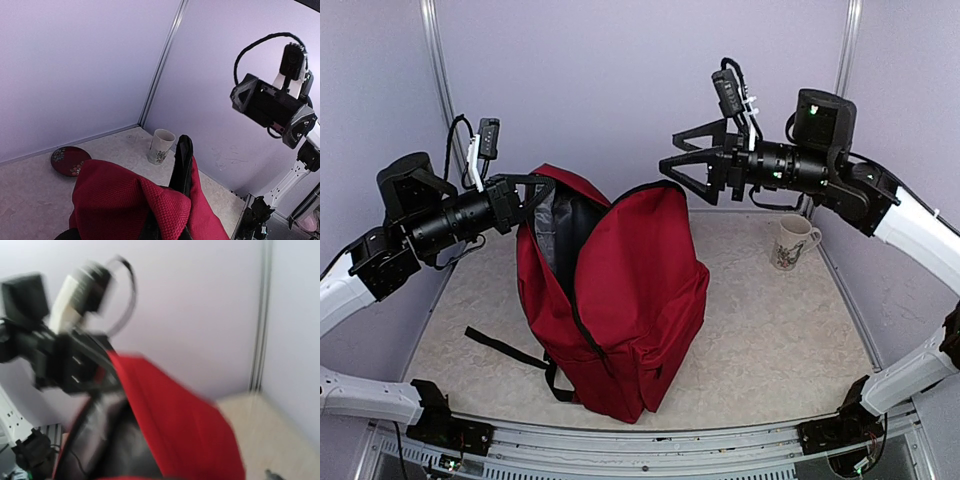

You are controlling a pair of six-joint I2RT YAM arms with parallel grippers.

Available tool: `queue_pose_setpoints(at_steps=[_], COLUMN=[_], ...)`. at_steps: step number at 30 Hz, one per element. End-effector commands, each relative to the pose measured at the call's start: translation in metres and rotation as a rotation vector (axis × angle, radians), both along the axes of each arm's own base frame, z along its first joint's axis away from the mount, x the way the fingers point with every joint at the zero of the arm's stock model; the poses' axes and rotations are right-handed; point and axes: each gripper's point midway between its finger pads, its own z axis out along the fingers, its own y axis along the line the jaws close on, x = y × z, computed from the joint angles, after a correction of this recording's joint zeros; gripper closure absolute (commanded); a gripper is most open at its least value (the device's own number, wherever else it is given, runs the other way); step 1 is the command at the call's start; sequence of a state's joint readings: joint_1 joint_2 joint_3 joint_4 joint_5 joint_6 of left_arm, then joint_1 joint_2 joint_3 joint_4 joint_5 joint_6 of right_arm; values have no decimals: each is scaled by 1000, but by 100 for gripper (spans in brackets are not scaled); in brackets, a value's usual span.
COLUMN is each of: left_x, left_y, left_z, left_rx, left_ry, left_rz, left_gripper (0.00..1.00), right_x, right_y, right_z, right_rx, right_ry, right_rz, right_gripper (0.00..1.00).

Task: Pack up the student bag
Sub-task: Place the largest pocket of the student bag, then pass from the left arm to the right

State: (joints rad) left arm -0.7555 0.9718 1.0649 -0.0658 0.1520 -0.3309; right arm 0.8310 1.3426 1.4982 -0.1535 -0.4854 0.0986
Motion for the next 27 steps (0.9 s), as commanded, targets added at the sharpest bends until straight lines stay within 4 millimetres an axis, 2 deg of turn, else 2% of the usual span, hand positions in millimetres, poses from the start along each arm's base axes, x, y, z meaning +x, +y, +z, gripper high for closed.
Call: queue_pose_setpoints(at_steps=[1, 3, 5, 6, 9, 12, 13, 15, 18, 21, 24, 27], left_x=[-3, -4, -4, -4, -5, -8, -8, -9, -10, -10, -10, -9], left_y=[2, 2, 1, 1, -1, -4, -4, -5, -4, -5, -4, -4], left_z=[28, 29, 30, 30, 30, 28, 26, 24, 23, 23, 23, 22], left_rx=[-60, -56, -50, -47, -36, -27, -24, -22, -21, -10, 1, 4], left_ry=[-75, -84, -91, -95, -105, -109, -108, -108, -111, -116, -121, -124], left_rz=[5, -3, -5, -6, -18, -35, -39, -42, -42, -43, -40, -34], left_gripper=[100, 100, 100, 100, 100, 100, 100, 100, 100, 100, 100, 100], right_x=[-30, -37, -34, -30, -12, 2, 5, 18, 26, 21, 2, -10], right_y=[-2, 8, 21, 25, 39, 55, 55, 63, 65, 62, 56, 53], right_z=[16, 9, -5, -7, -35, -50, -45, -58, -81, -109, -130, -140], right_rx=[-95, -169, -271, -309, -435, -499, -504, -551, -616, -666, -696, -707], right_ry=[-237, -281, -299, -309, -282, -269, -279, -270, -263, -226, -153, -98], right_rz=[123, 178, 186, 174, 159, 168, 163, 146, 146, 212, 332, 395], right_gripper=[0, 0, 0, 0, 0, 0, 0, 0, 0, 0, 1, 11])
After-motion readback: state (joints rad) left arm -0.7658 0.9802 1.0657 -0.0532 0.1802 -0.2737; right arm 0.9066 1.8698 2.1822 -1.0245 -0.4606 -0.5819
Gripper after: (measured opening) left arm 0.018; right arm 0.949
